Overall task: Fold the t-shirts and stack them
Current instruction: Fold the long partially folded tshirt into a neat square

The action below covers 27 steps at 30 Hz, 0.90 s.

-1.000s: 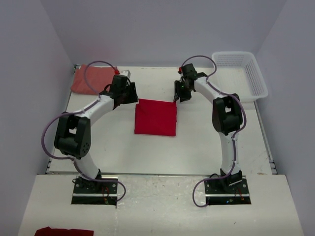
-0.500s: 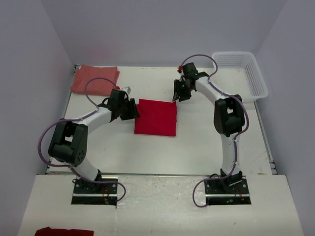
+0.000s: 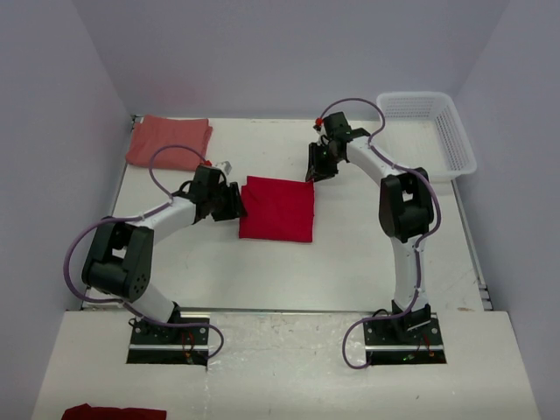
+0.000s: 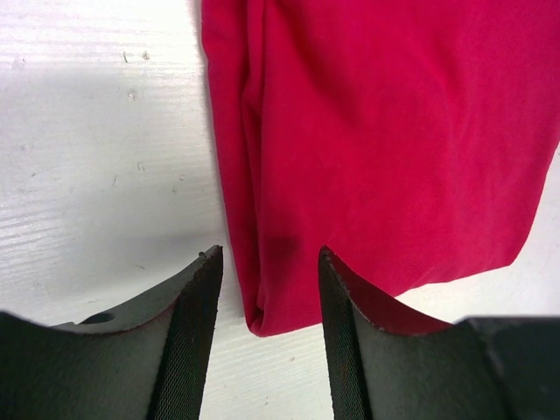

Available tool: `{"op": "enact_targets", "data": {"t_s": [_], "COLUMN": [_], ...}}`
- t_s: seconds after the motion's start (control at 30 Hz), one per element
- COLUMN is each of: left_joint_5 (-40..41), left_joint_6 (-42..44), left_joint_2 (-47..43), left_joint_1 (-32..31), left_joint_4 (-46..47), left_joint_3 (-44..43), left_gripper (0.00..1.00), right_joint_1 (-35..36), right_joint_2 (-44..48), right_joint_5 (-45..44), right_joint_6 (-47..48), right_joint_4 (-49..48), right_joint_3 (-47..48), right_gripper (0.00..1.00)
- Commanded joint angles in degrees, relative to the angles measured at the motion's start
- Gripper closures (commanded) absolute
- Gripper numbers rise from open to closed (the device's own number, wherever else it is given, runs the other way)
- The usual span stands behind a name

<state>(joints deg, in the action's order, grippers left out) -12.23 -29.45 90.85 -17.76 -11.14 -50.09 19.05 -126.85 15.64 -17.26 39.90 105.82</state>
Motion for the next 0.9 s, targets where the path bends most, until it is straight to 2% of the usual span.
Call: {"op": "enact_targets", "data": {"t_s": [0.0, 0.33, 0.87], "left_joint_5": [-1.39, -3.85, -5.26], "left_joint_6": [-0.69, -1.13, -0.78], "left_joint_2": [-1.82, 0.99, 2.31], "left_joint_1": [0.09, 0.0, -0.17], "left_joint_4": [2.34, 5.16, 6.74], "left_joint_3": [0.78, 1.74, 3.24], "left_gripper": [0.51, 0.51, 0.55], "right_joint_1": [-0.24, -0.24, -0.68], "right_joint_2": [-1.21, -2.79, -0.42], "right_joint_5": [1.59, 1.94, -0.79], "right_joint_6": [0.82, 0.73, 1.0], "right_joint_4": [-0.26, -0.26, -0.26], "right_joint_3": [2.37, 3.34, 1.23], "right_gripper": [0.65, 0.66, 0.65]}}
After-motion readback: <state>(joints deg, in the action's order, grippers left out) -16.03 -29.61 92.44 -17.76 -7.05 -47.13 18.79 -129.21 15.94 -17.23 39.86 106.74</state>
